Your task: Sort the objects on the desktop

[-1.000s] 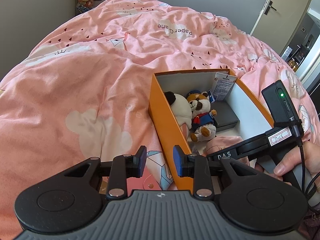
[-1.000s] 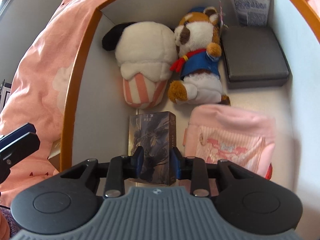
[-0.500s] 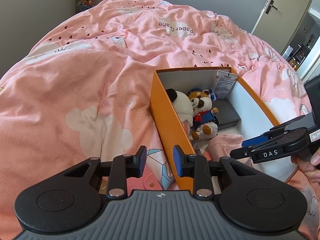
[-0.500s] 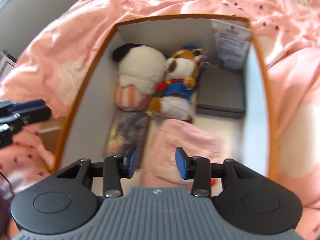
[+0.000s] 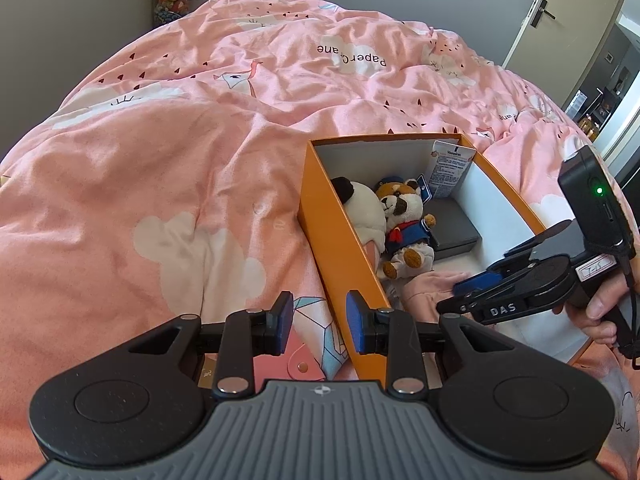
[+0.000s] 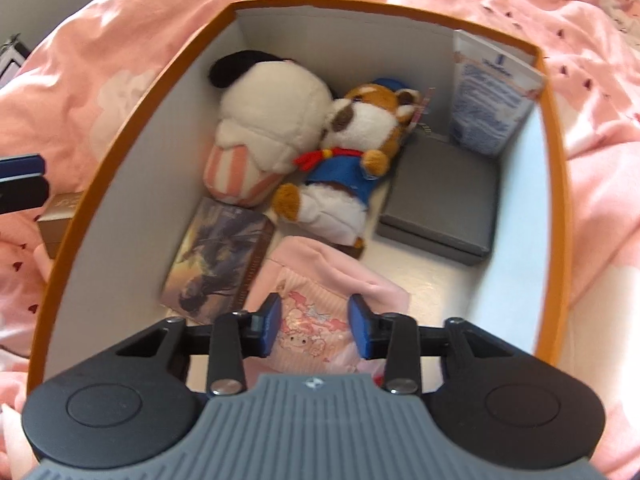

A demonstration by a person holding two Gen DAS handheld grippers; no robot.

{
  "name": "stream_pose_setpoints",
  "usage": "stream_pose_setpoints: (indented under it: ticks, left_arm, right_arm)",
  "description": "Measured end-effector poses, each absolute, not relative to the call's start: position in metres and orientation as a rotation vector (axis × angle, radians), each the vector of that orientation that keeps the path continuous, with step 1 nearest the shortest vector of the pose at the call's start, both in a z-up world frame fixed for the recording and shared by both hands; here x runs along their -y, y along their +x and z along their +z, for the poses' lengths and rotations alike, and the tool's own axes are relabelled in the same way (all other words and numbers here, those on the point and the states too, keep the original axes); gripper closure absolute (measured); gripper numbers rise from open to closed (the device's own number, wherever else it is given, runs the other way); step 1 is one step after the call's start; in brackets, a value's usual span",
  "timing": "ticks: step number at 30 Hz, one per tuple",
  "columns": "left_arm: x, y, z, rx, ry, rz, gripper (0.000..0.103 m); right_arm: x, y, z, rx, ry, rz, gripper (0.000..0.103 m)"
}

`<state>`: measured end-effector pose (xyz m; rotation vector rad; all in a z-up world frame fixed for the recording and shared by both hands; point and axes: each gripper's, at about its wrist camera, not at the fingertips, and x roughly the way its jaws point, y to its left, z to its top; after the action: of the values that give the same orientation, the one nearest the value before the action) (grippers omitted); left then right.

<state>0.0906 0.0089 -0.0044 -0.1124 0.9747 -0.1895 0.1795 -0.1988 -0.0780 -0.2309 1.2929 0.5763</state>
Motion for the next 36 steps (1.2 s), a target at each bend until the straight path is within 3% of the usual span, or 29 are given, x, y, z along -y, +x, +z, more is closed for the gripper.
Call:
stream_pose_setpoints:
  ticks: [12, 24, 36]
  left_arm:
    - [-0.007, 0.09, -0.004, -0.98, -0.101, -0.187, 0.069]
    - [-0.056, 0.076, 0.004, -0.998, -0.136, -0.047, 0.069]
    - [-0.1, 0.052, -0.015, -1.1, -0.097, 0.023, 0.066]
  right_arm:
    - [0.185, 0.163, -0.064, -1.202, -0.311, 0.551, 0.072]
    - [0.141, 0.115, 0.002, -0.956, -0.1, 0.653, 0.072]
    - [0.034, 0.076, -0.03, -1.022, -0.194, 0.663, 0.072]
